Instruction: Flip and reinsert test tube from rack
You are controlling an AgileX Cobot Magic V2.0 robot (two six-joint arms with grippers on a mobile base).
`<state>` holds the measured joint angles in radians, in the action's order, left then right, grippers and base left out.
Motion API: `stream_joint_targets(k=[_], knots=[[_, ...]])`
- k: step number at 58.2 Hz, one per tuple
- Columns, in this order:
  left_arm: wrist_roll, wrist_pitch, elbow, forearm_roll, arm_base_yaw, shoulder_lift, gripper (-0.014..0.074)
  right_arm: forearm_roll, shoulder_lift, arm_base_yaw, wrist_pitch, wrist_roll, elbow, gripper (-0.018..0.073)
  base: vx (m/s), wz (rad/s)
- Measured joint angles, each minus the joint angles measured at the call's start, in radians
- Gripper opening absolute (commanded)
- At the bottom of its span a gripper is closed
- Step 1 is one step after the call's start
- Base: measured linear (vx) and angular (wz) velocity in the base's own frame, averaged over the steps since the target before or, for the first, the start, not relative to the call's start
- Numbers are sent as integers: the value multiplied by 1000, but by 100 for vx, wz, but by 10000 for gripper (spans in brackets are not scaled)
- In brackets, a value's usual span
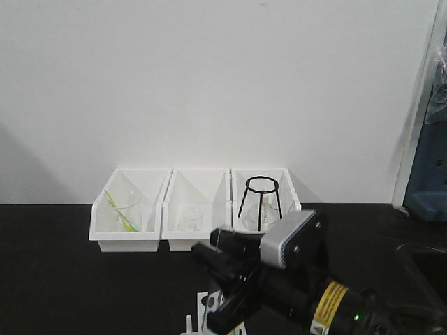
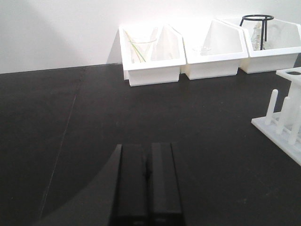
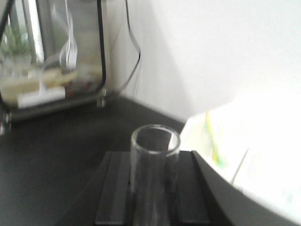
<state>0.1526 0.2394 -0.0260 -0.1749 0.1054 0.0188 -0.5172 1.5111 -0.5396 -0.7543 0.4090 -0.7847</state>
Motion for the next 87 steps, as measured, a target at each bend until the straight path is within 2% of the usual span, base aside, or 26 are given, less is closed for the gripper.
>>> stream_joint_targets(k=[8, 12, 17, 22, 26, 29, 32, 35, 38, 42, 48, 49, 54, 56, 59, 63, 72, 87], knots=[[0, 0, 0, 0, 0, 0, -6, -7, -151, 0, 166, 45, -74, -13, 0, 0], [0, 0, 0, 0, 0, 0, -6, -46, -201, 0, 273, -4, -109, -13, 0, 0], [0, 0, 0, 0, 0, 0, -6, -191, -239, 0, 421, -184, -147, -13, 0, 0], [0, 0, 0, 0, 0, 0, -6, -457, -253, -1, 578, -507, -162, -11, 0, 0], [0, 0, 0, 0, 0, 0, -6, -612, -253, -1, 685, -688, -162, -10, 0, 0], [0, 0, 0, 0, 0, 0, -6, -676, -250, -1, 743, -761, -160, -8, 0, 0], [0, 0, 0, 0, 0, 0, -6, -699, -250, -1, 776, -778, -160, -7, 0, 0], [0, 0, 0, 0, 0, 0, -6, -700, -250, -1, 784, -757, -160, -6, 0, 0], [0, 0, 0, 0, 0, 0, -6, -675, -250, -1, 784, -689, -163, -6, 0, 0], [0, 0, 0, 0, 0, 0, -6, -569, -250, -1, 784, -498, -175, -4, 0, 0], [0, 0, 0, 0, 0, 0, -6, -355, -250, 15, 746, -124, -193, -3, 0, 0], [0, 0, 0, 0, 0, 0, -6, -312, -250, 24, 720, -36, -193, -3, 0, 0], [0, 0, 0, 0, 0, 0, -6, -233, -241, 61, 580, 175, -170, -3, 0, 0], [0, 0, 0, 0, 0, 0, -6, -221, -234, 77, 512, 222, -151, -3, 0, 0], [0, 0, 0, 0, 0, 0, -6, -213, -220, 96, 404, 260, -109, -3, 0, 0], [0, 0, 0, 0, 0, 0, -6, -205, -198, 111, 277, 258, -47, -3, 0, 0], [0, 0, 0, 0, 0, 0, -6, -220, -126, 113, 38, 121, 61, -3, 0, 0], [0, 0, 0, 0, 0, 0, -6, -251, 5, 113, -172, 30, 84, -3, 0, 0]])
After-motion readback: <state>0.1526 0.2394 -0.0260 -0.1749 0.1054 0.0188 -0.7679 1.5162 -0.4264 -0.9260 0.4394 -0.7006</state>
